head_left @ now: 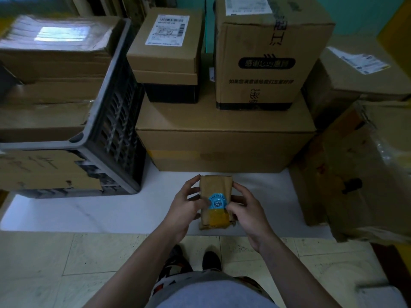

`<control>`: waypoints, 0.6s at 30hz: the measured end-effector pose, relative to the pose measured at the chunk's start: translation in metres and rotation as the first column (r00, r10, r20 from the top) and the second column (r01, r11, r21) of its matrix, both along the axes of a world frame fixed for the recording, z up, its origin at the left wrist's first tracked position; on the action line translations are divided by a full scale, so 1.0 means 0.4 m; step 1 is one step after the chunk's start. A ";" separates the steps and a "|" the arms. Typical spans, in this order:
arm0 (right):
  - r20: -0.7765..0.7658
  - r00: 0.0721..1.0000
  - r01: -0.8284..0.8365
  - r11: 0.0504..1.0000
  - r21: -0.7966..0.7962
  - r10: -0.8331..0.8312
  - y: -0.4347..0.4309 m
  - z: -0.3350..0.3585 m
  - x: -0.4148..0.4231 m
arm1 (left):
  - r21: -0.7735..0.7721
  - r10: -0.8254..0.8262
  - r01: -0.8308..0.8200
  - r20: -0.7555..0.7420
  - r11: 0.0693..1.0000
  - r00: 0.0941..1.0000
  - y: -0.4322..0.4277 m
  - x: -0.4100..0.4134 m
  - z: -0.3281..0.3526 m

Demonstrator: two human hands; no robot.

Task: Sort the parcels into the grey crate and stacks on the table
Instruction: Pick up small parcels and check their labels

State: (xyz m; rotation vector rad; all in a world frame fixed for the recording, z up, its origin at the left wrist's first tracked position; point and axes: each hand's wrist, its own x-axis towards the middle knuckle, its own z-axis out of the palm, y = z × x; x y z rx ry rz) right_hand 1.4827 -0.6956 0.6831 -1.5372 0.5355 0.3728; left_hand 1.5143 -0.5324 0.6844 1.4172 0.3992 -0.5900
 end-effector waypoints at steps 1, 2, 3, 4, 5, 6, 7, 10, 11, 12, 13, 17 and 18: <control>-0.001 1.000 -0.001 1.000 0.000 0.001 -0.001 -0.001 0.001 | 0.000 -0.002 0.002 0.001 1.000 1.000 -0.001 0.000 0.000; -0.001 1.000 -0.001 1.000 0.002 0.001 -0.002 -0.002 0.001 | -0.001 -0.003 0.003 0.001 1.000 1.000 -0.002 0.001 0.000; -0.001 1.000 -0.003 1.000 0.003 0.003 -0.004 -0.001 0.001 | -0.003 -0.001 0.001 0.001 1.000 1.000 -0.002 0.001 -0.001; -0.002 1.000 -0.007 1.000 0.002 0.007 -0.005 0.000 0.002 | -0.006 0.001 -0.001 0.000 1.000 1.000 -0.002 0.001 -0.002; -0.004 1.000 -0.012 1.000 -0.003 0.012 -0.006 0.001 0.003 | -0.010 0.003 -0.003 -0.001 1.000 1.000 -0.002 0.002 -0.003; -0.003 1.000 -0.017 1.000 -0.009 0.017 -0.008 -0.001 0.004 | -0.013 0.006 -0.006 -0.002 1.000 1.000 -0.001 0.003 -0.005; -0.003 1.000 -0.022 1.000 -0.017 0.022 -0.009 -0.002 0.006 | -0.017 0.008 -0.008 -0.004 1.000 1.000 -0.002 0.003 -0.006; 0.001 1.000 -0.031 0.999 -0.037 0.031 -0.010 -0.005 0.009 | -0.023 0.009 -0.009 -0.006 1.000 1.000 -0.002 0.004 -0.008; 0.005 0.999 -0.032 0.999 -0.044 0.033 -0.011 -0.006 0.011 | -0.024 0.010 -0.010 -0.008 1.000 1.000 -0.003 0.004 -0.008; 0.010 0.999 -0.038 0.998 -0.051 0.039 -0.011 -0.006 0.011 | -0.026 0.010 -0.010 -0.009 1.000 1.000 -0.003 0.005 -0.008; 0.014 0.999 -0.046 0.997 -0.055 0.047 -0.012 -0.005 0.011 | -0.026 0.010 -0.010 -0.009 1.000 1.000 -0.003 0.004 -0.008; 0.018 0.997 -0.073 0.997 -0.035 0.073 -0.018 -0.009 0.013 | -0.030 0.013 -0.013 -0.015 0.999 1.000 -0.002 0.005 -0.007; 0.017 0.997 -0.073 0.997 -0.027 0.074 -0.019 -0.010 0.013 | -0.030 0.017 -0.017 -0.017 0.999 1.000 -0.001 0.005 -0.008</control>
